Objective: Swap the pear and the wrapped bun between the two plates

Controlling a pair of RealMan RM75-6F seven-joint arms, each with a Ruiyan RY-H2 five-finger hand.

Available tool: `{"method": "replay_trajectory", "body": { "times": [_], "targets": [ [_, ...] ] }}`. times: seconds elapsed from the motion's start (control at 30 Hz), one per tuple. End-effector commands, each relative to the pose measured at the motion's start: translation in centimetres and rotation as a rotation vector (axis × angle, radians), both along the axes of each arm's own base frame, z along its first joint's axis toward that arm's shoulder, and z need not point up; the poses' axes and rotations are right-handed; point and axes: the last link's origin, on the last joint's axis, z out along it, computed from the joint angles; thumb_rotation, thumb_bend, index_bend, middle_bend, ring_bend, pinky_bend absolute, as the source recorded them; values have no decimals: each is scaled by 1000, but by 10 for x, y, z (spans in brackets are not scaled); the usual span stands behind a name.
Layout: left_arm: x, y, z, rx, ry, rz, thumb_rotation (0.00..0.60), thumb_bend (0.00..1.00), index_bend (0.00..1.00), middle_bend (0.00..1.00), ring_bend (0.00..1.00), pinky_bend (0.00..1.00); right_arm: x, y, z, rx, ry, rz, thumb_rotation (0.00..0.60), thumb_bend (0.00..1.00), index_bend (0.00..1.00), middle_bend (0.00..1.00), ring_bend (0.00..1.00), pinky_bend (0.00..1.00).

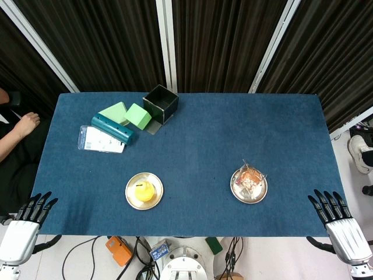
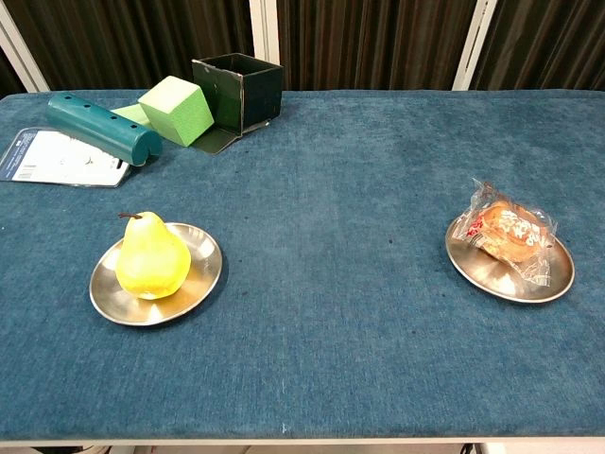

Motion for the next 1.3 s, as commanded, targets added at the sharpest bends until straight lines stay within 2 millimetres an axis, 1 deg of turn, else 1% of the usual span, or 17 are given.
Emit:
{"method": "replay_trajectory", "body": {
  "times": [0.03, 0.13, 0.23, 0.33, 0.4, 0.5, 0.63, 0.73, 0.83, 1.0, 1.07, 1.13, 1.17, 1.2, 1.23, 1.27, 1.3],
  "targets": [
    [0, 0, 0, -1, -2, 2, 600, 44, 119, 15, 0, 107, 0, -1, -1, 3, 2, -5, 502, 140, 0, 0, 0, 0],
    [1, 1, -1, -3, 2, 3, 600, 44, 119, 15, 0, 107, -1, -4, -2, 7, 4, -12, 503, 140, 0, 0, 0, 0],
    [1, 1, 0, 0, -4, 2, 600, 44, 119, 15, 0, 107, 1, -13, -5, 21, -8, -7, 505, 140, 0, 0, 0, 0],
    [0, 2, 3, 13, -11, 5, 600, 44, 119, 15, 0, 107, 5, -34, -12, 40, -20, -6, 513, 139, 0, 0, 0, 0],
    [0, 4, 5, 26, -13, 1, 600, 44, 119, 15, 0, 107, 12, -56, -21, 70, -24, -9, 514, 139, 0, 0, 0, 0],
    [-1, 6, 5, 25, -17, 3, 600, 44, 119, 15, 0, 107, 30, -90, -34, 125, -8, -10, 514, 140, 0, 0, 0, 0],
    [-3, 16, 6, 28, -20, 22, 600, 44, 119, 15, 0, 107, 60, -138, -59, 187, 33, -8, 512, 140, 0, 0, 0, 0],
    [-7, 24, 8, 31, -23, 49, 600, 44, 119, 15, 0, 107, 77, -164, -78, 224, 61, -19, 512, 140, 0, 0, 0, 0],
    [-10, 31, 10, 33, -29, 78, 600, 44, 119, 15, 0, 107, 87, -182, -94, 247, 95, -31, 512, 140, 0, 0, 0, 0],
    [-14, 37, 16, 49, -41, 101, 600, 44, 119, 15, 0, 107, 92, -194, -113, 280, 135, -58, 509, 155, 11, 13, 0, 0],
    [-14, 38, 18, 53, -47, 104, 600, 44, 119, 15, 0, 107, 91, -197, -119, 300, 139, -74, 506, 170, 55, 50, 0, 4],
    [-14, 37, 20, 56, -52, 106, 600, 44, 119, 15, 0, 107, 90, -199, -124, 312, 140, -83, 510, 194, 147, 113, 30, 53],
    [-14, 37, 20, 57, -54, 106, 600, 44, 119, 14, 0, 107, 90, -200, -125, 315, 136, -87, 521, 211, 206, 151, 66, 100],
    [-14, 36, 21, 58, -56, 106, 600, 44, 119, 14, 0, 107, 89, -200, -126, 316, 136, -90, 555, 230, 298, 209, 138, 181],
    [-14, 35, 21, 58, -58, 104, 600, 44, 119, 14, 0, 107, 89, -200, -128, 320, 136, -91, 573, 245, 352, 245, 183, 234],
    [-14, 35, 21, 57, -59, 102, 600, 44, 119, 15, 0, 107, 88, -200, -128, 321, 133, -93, 594, 265, 428, 301, 248, 318],
    [-14, 34, 21, 56, -60, 100, 600, 44, 119, 15, 0, 107, 87, -200, -129, 320, 130, -96, 600, 283, 495, 355, 314, 402]
  ]
}}
